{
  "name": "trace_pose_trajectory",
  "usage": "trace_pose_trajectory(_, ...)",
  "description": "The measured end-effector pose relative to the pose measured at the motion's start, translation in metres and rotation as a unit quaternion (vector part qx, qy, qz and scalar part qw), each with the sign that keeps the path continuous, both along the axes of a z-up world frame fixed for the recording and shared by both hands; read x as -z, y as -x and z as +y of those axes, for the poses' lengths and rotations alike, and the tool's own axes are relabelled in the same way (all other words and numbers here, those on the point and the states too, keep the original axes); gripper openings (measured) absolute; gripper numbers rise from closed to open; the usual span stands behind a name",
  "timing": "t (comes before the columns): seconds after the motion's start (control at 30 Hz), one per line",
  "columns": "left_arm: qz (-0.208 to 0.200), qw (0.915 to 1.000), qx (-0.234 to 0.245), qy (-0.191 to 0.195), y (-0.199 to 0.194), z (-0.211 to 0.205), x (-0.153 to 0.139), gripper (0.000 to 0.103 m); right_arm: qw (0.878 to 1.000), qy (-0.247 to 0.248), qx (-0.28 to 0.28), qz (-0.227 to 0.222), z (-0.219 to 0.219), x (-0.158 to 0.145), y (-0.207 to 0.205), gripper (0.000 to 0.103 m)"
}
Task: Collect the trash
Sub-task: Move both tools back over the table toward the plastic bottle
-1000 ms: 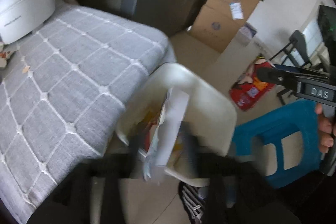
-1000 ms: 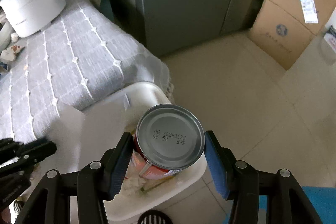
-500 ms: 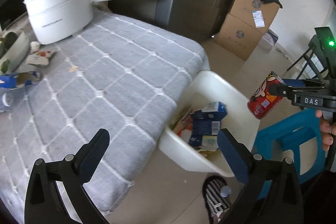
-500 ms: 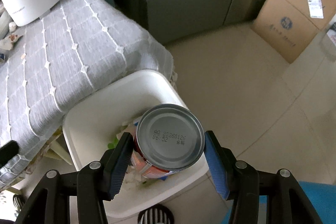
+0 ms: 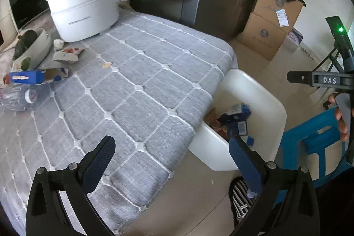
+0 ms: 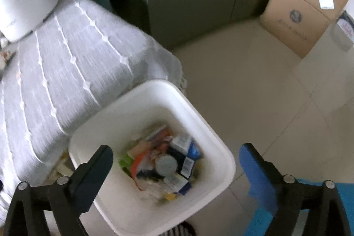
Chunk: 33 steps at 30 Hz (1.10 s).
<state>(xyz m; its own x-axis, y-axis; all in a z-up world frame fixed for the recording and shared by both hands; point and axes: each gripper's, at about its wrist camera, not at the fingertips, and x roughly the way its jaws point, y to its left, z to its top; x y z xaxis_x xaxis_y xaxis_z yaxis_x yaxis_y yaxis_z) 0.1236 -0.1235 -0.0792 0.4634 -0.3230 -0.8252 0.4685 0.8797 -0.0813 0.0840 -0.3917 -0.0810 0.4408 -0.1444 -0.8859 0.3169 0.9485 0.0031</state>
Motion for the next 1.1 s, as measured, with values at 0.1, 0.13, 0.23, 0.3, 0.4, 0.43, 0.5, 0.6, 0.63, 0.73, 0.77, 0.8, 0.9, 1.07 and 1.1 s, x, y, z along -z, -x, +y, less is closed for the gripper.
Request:
trace_pose_trajectory(0.1, -0.002, 1.0, -0.004, -0.002, 0.0, 0.005, -0.002, 0.103, 1.0, -0.013, -0.001, -0.006, 0.003, -0.004, -0.002, 0.099)
trace_pose_trajectory(0.13, -0.002, 1.0, -0.007, -0.002, -0.001, 0.007, -0.002, 0.103, 1.0, -0.011, -0.005, -0.007, 0.006, -0.005, -0.002, 0.1)
trace_pose_trajectory(0.23, 0.0, 0.9998, -0.02, -0.002, -0.005, 0.015, -0.003, 0.103, 1.0, 0.009, -0.013, -0.009, 0.016, -0.007, -0.005, 0.102)
trace_pose_trajectory(0.3, 0.001, 0.9995, -0.033, -0.001, -0.01, 0.025, -0.004, 0.103, 0.999, 0.026, -0.02, -0.014, 0.023, -0.009, -0.007, 0.102)
trace_pose_trajectory(0.4, 0.003, 0.9981, -0.061, 0.002, -0.018, 0.042, -0.005, 0.103, 0.998, 0.042, -0.032, -0.024, 0.034, -0.011, -0.012, 0.102)
trace_pose_trajectory(0.43, 0.004, 0.9971, -0.076, 0.007, -0.022, 0.052, -0.005, 0.103, 0.998, 0.043, -0.034, -0.026, 0.037, -0.011, -0.013, 0.102)
trace_pose_trajectory(0.5, 0.003, 0.9943, -0.106, 0.009, -0.029, 0.067, -0.007, 0.103, 0.998, 0.044, -0.038, -0.031, 0.042, -0.011, -0.018, 0.102)
trace_pose_trajectory(0.6, 0.006, 0.9851, -0.171, 0.022, -0.043, 0.101, -0.008, 0.103, 0.998, 0.041, -0.046, -0.033, 0.052, -0.009, -0.025, 0.102)
trace_pose_trajectory(0.63, 0.007, 0.9822, -0.186, 0.025, -0.046, 0.11, -0.008, 0.103, 0.997, 0.039, -0.048, -0.034, 0.055, -0.008, -0.027, 0.102)
trace_pose_trajectory(0.73, 0.007, 0.9673, -0.251, 0.035, -0.059, 0.15, -0.01, 0.103, 0.997, 0.029, -0.061, -0.042, 0.068, -0.009, -0.036, 0.102)
trace_pose_trajectory(0.77, 0.006, 0.9625, -0.269, 0.034, -0.063, 0.162, -0.011, 0.103, 0.997, 0.026, -0.065, -0.045, 0.073, -0.009, -0.039, 0.102)
trace_pose_trajectory(0.8, 0.002, 0.9567, -0.289, 0.033, -0.065, 0.175, -0.011, 0.103, 0.996, 0.023, -0.069, -0.048, 0.078, -0.01, -0.042, 0.102)
trace_pose_trajectory(0.9, -0.012, 0.9392, -0.342, 0.03, -0.073, 0.212, -0.013, 0.103, 0.994, 0.012, -0.088, -0.056, 0.098, -0.014, -0.052, 0.103)
trace_pose_trajectory(1.07, -0.003, 0.9122, -0.408, 0.043, -0.098, 0.277, -0.015, 0.103, 0.99, -0.005, -0.121, -0.07, 0.137, -0.019, -0.072, 0.103)
trace_pose_trajectory(1.1, 0.004, 0.9091, -0.415, 0.041, -0.104, 0.285, -0.016, 0.103, 0.989, -0.011, -0.128, -0.072, 0.145, -0.02, -0.077, 0.103)
